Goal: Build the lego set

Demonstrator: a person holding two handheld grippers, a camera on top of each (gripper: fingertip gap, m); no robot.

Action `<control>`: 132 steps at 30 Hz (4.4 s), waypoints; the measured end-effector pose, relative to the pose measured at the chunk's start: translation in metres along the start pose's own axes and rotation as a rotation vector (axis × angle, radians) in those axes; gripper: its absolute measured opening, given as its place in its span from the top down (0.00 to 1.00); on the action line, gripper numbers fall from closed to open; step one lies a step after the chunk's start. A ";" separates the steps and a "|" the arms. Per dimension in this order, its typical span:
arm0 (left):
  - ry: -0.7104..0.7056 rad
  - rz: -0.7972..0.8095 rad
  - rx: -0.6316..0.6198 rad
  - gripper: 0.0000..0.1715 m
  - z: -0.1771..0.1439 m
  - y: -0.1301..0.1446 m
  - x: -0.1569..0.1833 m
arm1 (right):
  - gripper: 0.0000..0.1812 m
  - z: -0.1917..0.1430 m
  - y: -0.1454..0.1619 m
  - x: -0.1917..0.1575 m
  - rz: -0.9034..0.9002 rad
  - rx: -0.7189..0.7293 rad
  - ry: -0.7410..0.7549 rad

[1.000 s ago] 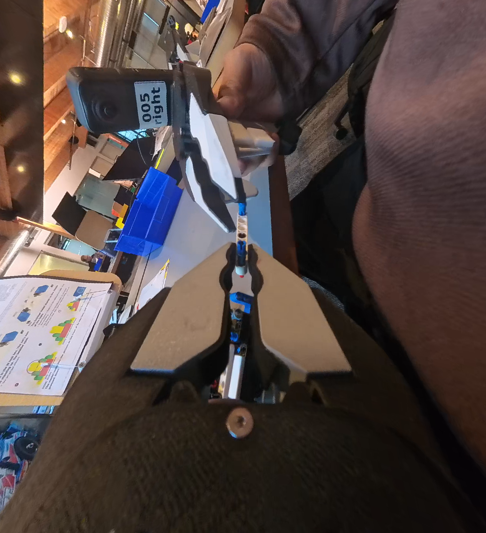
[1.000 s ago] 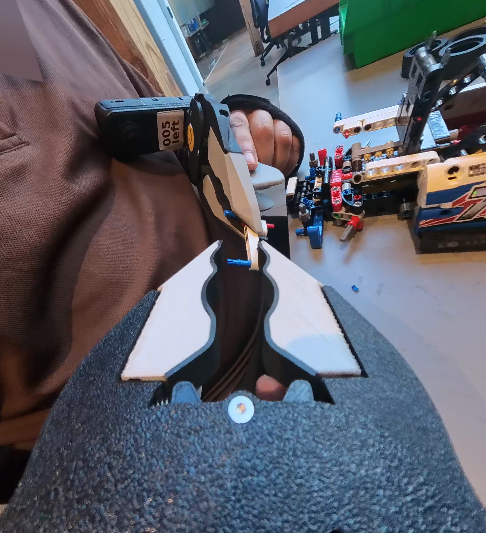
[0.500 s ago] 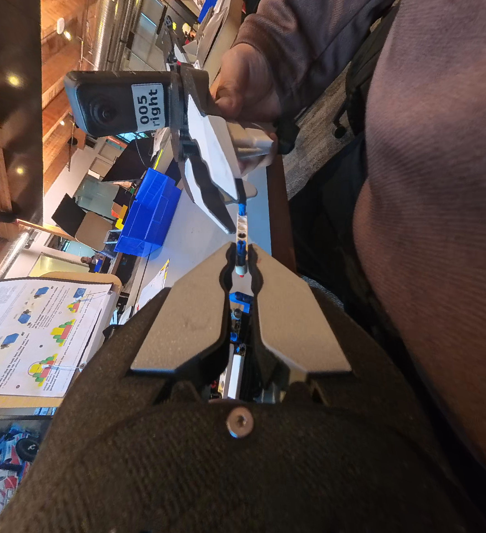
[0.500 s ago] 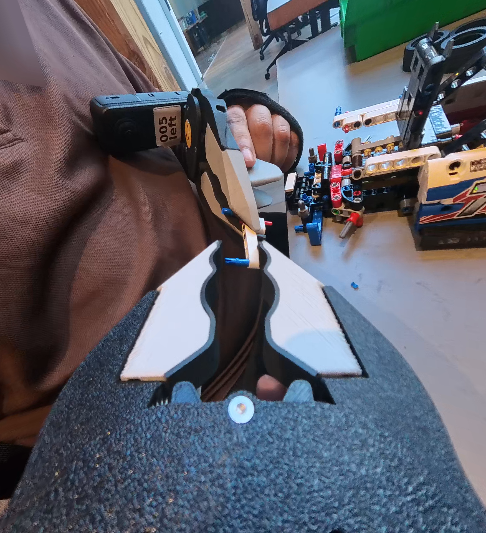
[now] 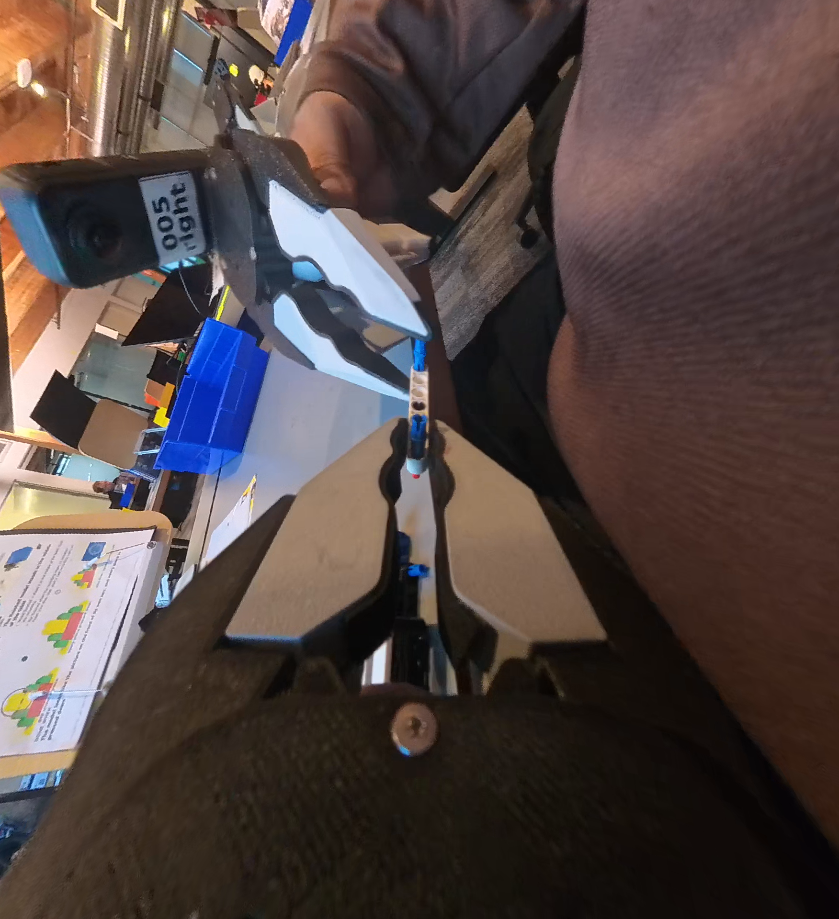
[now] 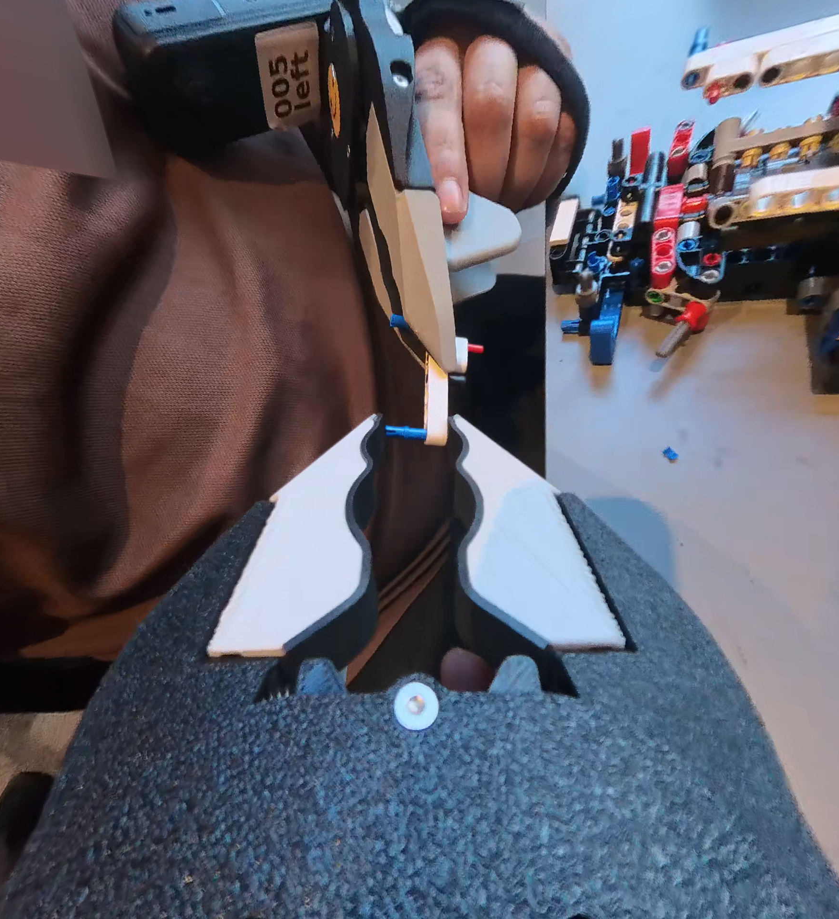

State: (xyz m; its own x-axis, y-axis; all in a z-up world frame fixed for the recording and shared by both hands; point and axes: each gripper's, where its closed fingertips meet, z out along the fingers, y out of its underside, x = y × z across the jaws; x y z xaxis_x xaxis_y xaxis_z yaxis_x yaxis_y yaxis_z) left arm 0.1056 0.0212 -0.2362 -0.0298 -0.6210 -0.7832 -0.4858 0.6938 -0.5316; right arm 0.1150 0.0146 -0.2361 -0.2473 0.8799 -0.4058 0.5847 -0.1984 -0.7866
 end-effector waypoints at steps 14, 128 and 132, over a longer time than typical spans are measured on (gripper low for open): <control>0.090 -0.004 -0.012 0.97 -0.002 0.000 0.016 | 0.86 0.018 0.015 -0.003 -0.118 -0.371 0.011; 0.062 0.161 -0.012 0.98 -0.003 -0.007 0.011 | 0.87 0.008 0.019 -0.001 -0.348 -0.747 0.007; 0.082 0.155 -0.039 0.97 -0.004 0.000 0.014 | 0.88 0.013 0.021 0.005 -0.375 -0.746 0.032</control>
State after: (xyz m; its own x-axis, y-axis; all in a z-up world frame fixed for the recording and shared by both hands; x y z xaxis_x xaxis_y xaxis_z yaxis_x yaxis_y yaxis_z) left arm 0.1022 0.0111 -0.2454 -0.1774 -0.5362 -0.8252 -0.5035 0.7699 -0.3920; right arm 0.1158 0.0093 -0.2614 -0.5121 0.8447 -0.1560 0.8289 0.4383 -0.3476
